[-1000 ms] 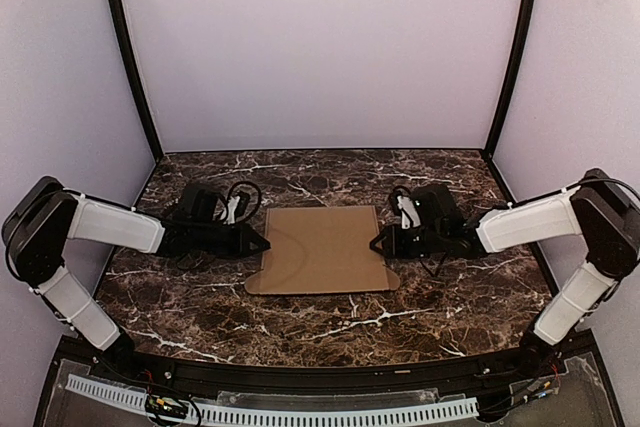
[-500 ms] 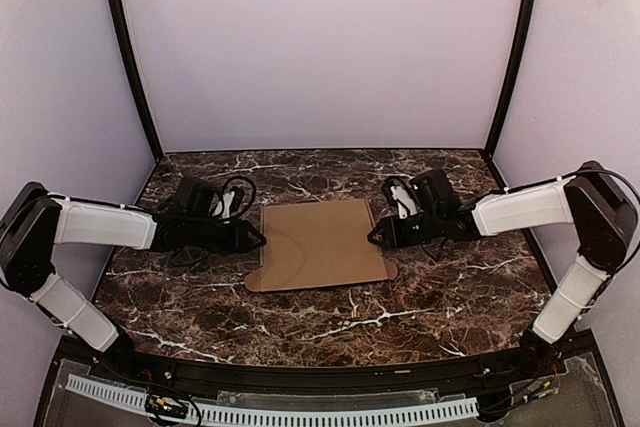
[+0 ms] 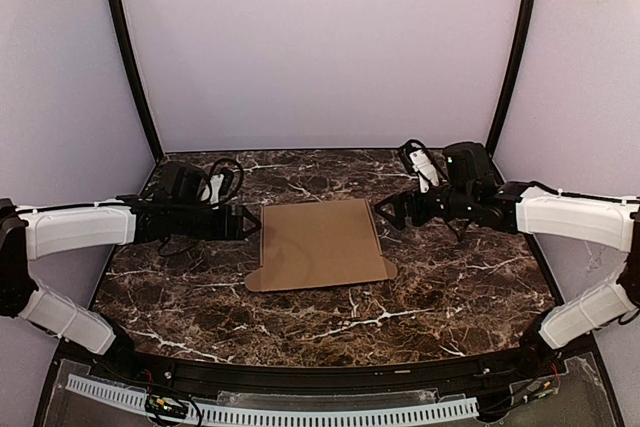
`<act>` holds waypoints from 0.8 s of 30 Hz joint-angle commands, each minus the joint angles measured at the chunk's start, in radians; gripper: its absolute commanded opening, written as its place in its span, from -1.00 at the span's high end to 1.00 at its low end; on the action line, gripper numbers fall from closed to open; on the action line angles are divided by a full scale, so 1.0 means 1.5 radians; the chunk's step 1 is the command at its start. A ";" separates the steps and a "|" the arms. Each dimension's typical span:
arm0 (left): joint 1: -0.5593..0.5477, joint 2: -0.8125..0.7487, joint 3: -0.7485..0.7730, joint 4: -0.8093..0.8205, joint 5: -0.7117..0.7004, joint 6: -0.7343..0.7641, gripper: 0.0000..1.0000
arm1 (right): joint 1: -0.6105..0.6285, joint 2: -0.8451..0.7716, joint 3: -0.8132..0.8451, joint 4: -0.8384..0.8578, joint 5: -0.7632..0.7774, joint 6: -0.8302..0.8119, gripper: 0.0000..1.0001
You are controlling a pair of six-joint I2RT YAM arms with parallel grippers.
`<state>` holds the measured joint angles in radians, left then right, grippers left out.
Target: Fold the paper box
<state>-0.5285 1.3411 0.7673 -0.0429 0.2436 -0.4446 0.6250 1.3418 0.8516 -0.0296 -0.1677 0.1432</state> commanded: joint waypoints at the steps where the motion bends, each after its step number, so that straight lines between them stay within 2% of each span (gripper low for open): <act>1: -0.003 -0.009 -0.015 -0.003 0.024 0.003 -0.72 | -0.010 0.027 -0.003 0.015 0.017 -0.035 -0.97; 3: -0.003 -0.007 -0.026 0.019 0.027 -0.005 -0.79 | -0.011 0.061 0.038 -0.044 0.005 -0.054 -0.97; 5: -0.003 -0.011 -0.044 0.045 0.024 -0.017 -0.81 | -0.011 0.080 0.047 -0.051 -0.071 -0.090 -0.97; 7: -0.002 -0.017 -0.061 0.063 0.018 -0.031 -0.80 | -0.004 0.078 0.037 -0.034 -0.102 -0.115 -0.97; 14: 0.000 -0.019 -0.091 0.091 0.019 -0.050 -0.77 | 0.138 0.025 -0.030 0.016 0.082 -0.260 -0.97; 19: 0.001 -0.011 -0.093 0.110 0.042 -0.063 -0.76 | 0.170 -0.021 -0.102 0.089 0.130 -0.360 -0.97; 24: 0.001 0.023 -0.080 0.117 0.063 -0.065 -0.73 | 0.175 -0.022 -0.108 0.085 0.195 -0.431 -0.97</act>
<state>-0.5285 1.3396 0.6460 0.1135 0.2996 -0.5320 0.8818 1.3136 0.6903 0.0471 0.0048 -0.3805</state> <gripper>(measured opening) 0.874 0.986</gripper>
